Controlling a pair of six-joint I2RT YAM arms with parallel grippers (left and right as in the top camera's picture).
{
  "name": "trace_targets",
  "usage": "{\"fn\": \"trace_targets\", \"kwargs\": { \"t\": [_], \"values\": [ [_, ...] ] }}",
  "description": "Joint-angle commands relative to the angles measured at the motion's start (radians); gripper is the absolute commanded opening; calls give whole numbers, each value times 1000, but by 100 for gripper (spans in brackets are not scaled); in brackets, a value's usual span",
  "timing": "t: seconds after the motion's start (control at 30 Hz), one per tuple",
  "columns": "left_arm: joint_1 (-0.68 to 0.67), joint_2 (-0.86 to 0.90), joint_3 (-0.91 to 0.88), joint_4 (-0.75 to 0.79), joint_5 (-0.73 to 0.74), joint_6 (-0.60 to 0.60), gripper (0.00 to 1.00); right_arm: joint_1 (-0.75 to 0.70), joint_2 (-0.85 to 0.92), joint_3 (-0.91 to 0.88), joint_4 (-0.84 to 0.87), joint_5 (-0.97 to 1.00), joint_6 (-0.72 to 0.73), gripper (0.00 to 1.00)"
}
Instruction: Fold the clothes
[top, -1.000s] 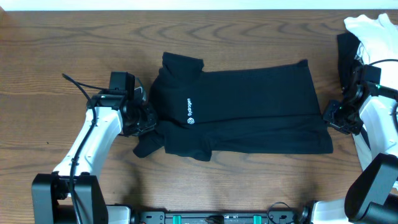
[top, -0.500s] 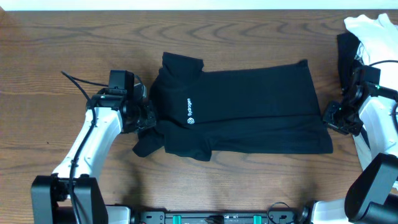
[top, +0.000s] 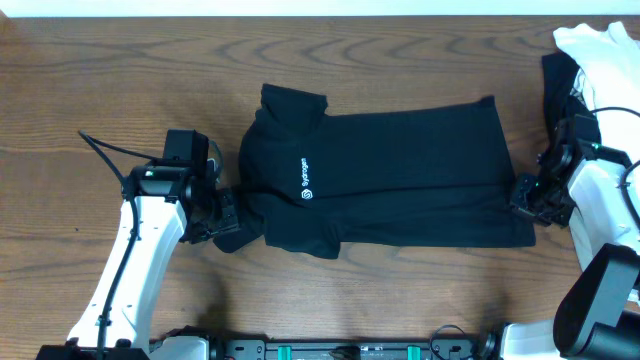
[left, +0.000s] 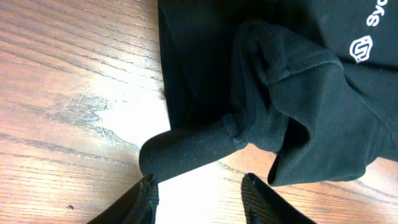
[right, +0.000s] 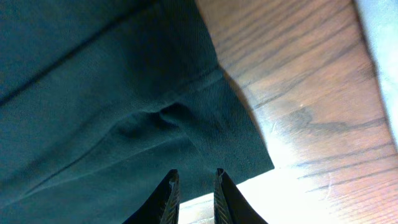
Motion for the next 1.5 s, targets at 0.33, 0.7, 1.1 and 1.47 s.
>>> {"fn": "trace_targets", "kwargs": {
  "t": [0.33, 0.7, 1.1, 1.47],
  "values": [
    [-53, 0, -85, 24, 158, 29, 41, 13, 7, -67, 50, -17, 3, 18],
    [-237, 0, -216, 249, 154, 28, 41, 13, 7, -68, 47, -19, 3, 18],
    [-264, 0, -237, 357, 144, 27, 27, 13, 7, -68, 47, -19, 3, 18],
    [-264, -16, -195, 497, 571, 27, 6, 13, 7, -68, 50, -19, 3, 18]
  ]
}}
